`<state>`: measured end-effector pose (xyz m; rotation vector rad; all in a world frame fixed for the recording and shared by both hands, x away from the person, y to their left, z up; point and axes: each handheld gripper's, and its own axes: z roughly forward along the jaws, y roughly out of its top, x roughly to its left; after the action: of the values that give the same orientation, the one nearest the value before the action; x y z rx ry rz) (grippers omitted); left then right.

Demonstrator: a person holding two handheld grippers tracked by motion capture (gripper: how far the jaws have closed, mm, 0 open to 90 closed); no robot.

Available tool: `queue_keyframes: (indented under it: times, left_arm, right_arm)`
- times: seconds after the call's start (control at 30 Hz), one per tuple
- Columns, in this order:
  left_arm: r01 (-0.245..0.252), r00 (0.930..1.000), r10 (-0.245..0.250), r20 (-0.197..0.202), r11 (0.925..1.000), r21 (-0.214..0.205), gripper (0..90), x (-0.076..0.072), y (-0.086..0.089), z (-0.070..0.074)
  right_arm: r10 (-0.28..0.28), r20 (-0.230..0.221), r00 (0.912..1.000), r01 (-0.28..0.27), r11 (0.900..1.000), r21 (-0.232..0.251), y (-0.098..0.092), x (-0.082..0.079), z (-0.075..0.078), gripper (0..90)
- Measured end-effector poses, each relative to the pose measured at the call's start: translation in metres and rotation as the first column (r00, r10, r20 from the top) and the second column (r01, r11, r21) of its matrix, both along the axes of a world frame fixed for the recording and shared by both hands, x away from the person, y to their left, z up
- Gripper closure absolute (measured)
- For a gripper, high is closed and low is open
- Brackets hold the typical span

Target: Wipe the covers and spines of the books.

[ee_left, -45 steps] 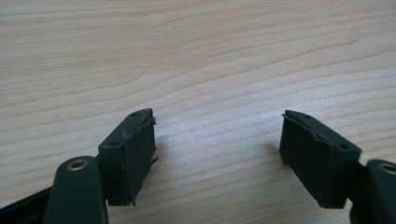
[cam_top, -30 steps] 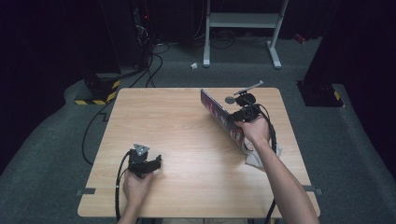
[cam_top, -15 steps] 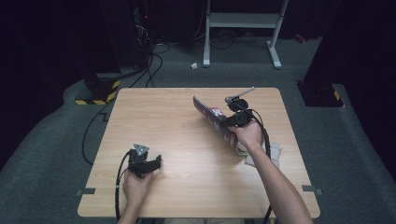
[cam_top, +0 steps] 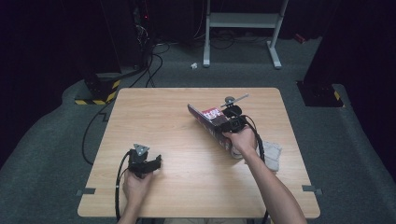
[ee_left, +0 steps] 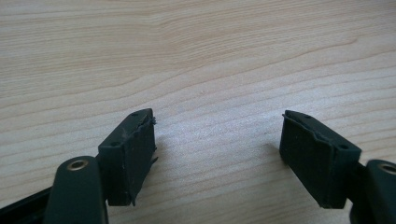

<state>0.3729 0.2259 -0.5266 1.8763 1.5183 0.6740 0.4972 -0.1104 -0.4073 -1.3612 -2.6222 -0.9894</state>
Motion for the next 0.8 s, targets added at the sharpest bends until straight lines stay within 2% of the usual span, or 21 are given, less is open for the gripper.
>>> queue_keyframes:
  times: [0.2, 0.37, 0.47, 0.53, 0.63, 0.67, 0.73, 0.8]
  left_arm:
    - [0.000, 1.0000, 0.000, 0.000, 1.0000, 0.000, 26.9, 0.000, 0.000, 0.000]
    - [-0.003, 1.0000, 0.003, 0.003, 1.0000, -0.004, 26.9, 0.000, -0.001, 0.000]
    - [-0.003, 1.0000, 0.003, 0.003, 1.0000, -0.004, 26.9, 0.000, -0.001, 0.000]
    - [-0.001, 1.0000, 0.001, 0.004, 1.0000, -0.003, 27.1, 0.000, -0.001, 0.000]
    - [0.001, 1.0000, -0.001, 0.005, 1.0000, -0.002, 27.1, 0.001, -0.001, 0.000]
    - [0.000, 1.0000, 0.001, 0.005, 1.0000, -0.003, 27.1, 0.001, -0.001, 0.000]
    - [-0.001, 1.0000, 0.001, -0.002, 1.0000, 0.002, 27.1, 0.002, -0.001, 0.000]
    - [-0.005, 0.9999, 0.005, -0.010, 1.0000, 0.003, 27.3, 0.002, -0.002, 0.001]
  right_arm:
    - [0.005, -0.014, 0.9999, -0.005, 0.9996, 0.027, 0.000, -0.003, -0.013, 81.4]
    - [0.027, -0.030, 0.9992, -0.026, 0.9993, 0.027, 0.006, -0.005, -0.022, 78.3]
    - [0.035, -0.040, 0.9986, -0.033, 0.9980, 0.055, 0.008, -0.006, -0.026, 72.5]
    - [0.046, -0.073, 0.9963, -0.041, 0.9969, 0.067, 0.010, -0.005, -0.031, 64.1]
    - [0.067, -0.086, 0.9940, -0.061, 0.9954, 0.073, 0.011, -0.006, -0.036, 61.0]
    - [0.063, -0.070, 0.9956, -0.059, 0.9966, 0.058, 0.011, -0.008, -0.037, 59.9]
    - [0.065, -0.072, 0.9952, -0.060, 0.9959, 0.067, 0.008, -0.009, -0.038, 60.0]
    - [0.064, -0.060, 0.9961, -0.061, 0.9968, 0.051, 0.005, -0.010, -0.040, 60.4]
